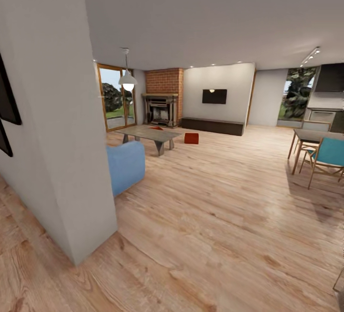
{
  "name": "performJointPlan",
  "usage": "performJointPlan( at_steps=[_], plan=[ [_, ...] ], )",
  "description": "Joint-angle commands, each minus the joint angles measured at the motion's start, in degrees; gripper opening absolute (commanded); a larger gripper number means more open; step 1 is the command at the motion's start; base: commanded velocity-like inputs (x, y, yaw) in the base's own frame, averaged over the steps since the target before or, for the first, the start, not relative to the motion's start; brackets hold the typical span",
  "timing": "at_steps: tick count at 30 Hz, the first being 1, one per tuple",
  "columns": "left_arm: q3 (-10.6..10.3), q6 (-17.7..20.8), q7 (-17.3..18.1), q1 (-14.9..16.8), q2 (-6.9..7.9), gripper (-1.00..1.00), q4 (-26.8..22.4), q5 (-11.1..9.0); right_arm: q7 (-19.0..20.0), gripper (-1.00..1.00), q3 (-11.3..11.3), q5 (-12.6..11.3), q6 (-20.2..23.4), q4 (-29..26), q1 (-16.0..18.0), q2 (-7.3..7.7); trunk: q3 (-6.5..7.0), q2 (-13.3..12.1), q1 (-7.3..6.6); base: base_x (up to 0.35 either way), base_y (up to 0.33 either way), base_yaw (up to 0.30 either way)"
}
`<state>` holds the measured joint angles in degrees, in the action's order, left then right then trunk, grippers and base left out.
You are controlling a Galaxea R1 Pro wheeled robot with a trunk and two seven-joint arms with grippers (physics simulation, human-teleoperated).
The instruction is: Move the two storage containers from the living room to the garage. In the garage, place one container on the floor and stack the other container on top of it (either order is fine).
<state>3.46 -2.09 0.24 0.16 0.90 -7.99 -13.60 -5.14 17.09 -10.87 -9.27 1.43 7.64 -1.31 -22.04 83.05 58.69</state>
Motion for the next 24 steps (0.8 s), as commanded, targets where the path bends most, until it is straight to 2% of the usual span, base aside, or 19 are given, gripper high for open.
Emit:
performJointPlan(
  at_steps=[1, 24],
  plan=[
    [0.32, -0.11, 0.03, 0.02, -0.02, 1.00, 0.00, -0.11, 0.04, 1.00, 0.49, -0.56, -0.30, 0.15, 0.06, -0.02, -0.12, 0.03, 0.03, 0.324, 0.000, -0.136],
    [0.32, -0.11, 0.03, 0.02, -0.02, 1.00, 0.00, -0.11, 0.24, 1.00, 0.40, -0.61, -0.22, 0.15, 0.09, 0.00, -1.32, 0.03, 0.03, 0.324, 0.000, -0.239]
  ],
)
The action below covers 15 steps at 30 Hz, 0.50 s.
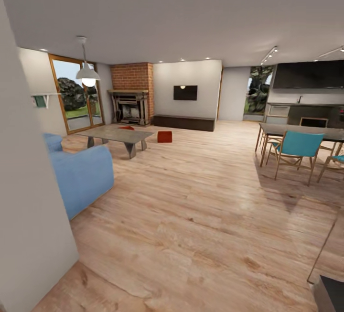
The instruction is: Move the two storage containers from the living room to the garage. In the garage, place one container on the floor and stack the other container on top of it (either order is fine).
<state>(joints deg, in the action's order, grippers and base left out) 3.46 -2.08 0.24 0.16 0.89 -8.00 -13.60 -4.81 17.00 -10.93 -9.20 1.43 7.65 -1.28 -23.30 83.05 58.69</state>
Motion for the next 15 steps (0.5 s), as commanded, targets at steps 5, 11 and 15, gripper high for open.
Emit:
performJointPlan(
  at_steps=[5, 11, 15],
  plan=[
    [0.32, -0.12, 0.03, 0.02, -0.02, 1.00, 0.01, -0.11, -0.07, 1.00, 0.49, -0.54, -0.29, 0.15, 0.06, -0.04, -0.22, 0.03, 0.03, 0.324, 0.000, -0.213],
    [0.32, -0.12, 0.03, 0.02, -0.02, 1.00, 0.01, -0.11, -0.11, 1.00, 0.52, -0.51, -0.29, 0.15, 0.08, 0.04, -0.26, 0.03, 0.03, 0.324, 0.000, -0.044],
    [0.32, -0.12, 0.03, 0.02, -0.02, 1.00, 0.01, -0.03, -0.11, 1.00, 0.61, -0.32, -0.29, 0.15, 0.07, 0.00, -0.26, 0.03, 0.03, 0.324, 0.000, -0.002]
  ],
)
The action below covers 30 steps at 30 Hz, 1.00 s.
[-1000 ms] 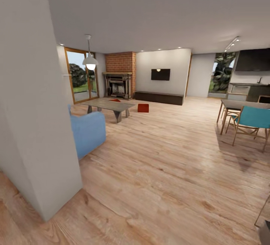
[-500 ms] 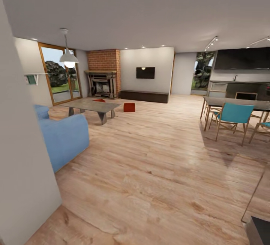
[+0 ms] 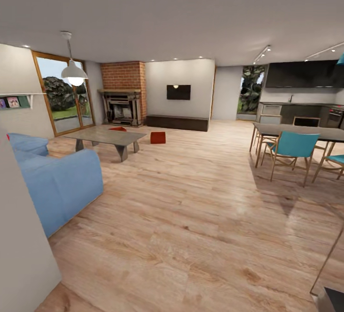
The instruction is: Move the two storage containers from the living room to the garage. In the garage, place one container on the floor and stack the other container on top of it (either order is fine).
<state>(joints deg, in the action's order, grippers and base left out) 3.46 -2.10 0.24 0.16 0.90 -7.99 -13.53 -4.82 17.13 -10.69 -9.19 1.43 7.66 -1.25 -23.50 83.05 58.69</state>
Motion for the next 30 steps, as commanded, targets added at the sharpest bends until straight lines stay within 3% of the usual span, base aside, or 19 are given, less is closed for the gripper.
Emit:
performJointPlan(
  at_steps=[1, 30],
  plan=[
    [0.32, -0.10, 0.03, 0.02, 0.00, 1.00, -0.01, -0.10, -0.13, 1.00, 0.51, -0.52, -0.31, 0.15, 0.05, -0.05, -0.06, 0.03, 0.03, 0.324, 0.000, -0.001],
    [0.25, -0.05, 0.10, 0.02, -0.02, 1.00, -0.01, 0.16, -0.57, 1.00, 0.42, -0.67, -0.31, 0.15, 0.05, -0.08, -0.06, 0.03, 0.03, 0.324, 0.000, 0.000]
  ],
)
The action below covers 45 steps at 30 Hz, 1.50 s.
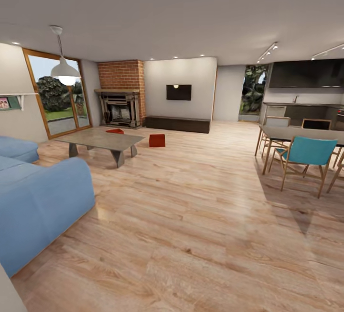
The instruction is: Move the two storage containers from the living room to the garage. In the garage, place one container on the floor and stack the other container on top of it (either order is fine).
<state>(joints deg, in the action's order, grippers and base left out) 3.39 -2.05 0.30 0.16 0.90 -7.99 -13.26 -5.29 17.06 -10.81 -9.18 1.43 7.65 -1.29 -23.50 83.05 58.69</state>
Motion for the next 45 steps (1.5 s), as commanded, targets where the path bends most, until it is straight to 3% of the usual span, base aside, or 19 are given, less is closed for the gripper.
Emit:
performJointPlan(
  at_steps=[1, 16, 27, 45],
  plan=[
    [0.31, -0.08, 0.04, 0.02, -0.02, 1.00, -0.01, -0.11, -0.09, 1.00, 0.50, -0.55, -0.31, 0.15, 0.05, -0.03, -0.06, 0.03, 0.03, 0.324, 0.000, 0.000],
    [0.38, -0.06, 0.05, 0.02, -0.02, 1.00, -0.01, -0.26, -0.28, 1.00, 0.18, -1.28, -0.23, 0.15, 0.06, -0.11, 0.10, 0.03, 0.03, 0.324, 0.000, -0.087],
    [0.39, -0.06, 0.05, 0.02, -0.02, 1.00, -0.01, -0.35, -0.33, 1.00, 0.52, -0.54, -0.32, 0.15, 0.06, -0.12, 0.13, 0.03, 0.03, 0.324, 0.000, -0.016],
    [0.39, -0.14, 0.05, 0.02, -0.02, 1.00, -0.01, -0.36, -0.33, 1.00, 0.52, -0.36, -0.33, 0.15, 0.08, -0.08, 0.13, 0.03, 0.03, 0.324, 0.000, 0.167]
  ],
)
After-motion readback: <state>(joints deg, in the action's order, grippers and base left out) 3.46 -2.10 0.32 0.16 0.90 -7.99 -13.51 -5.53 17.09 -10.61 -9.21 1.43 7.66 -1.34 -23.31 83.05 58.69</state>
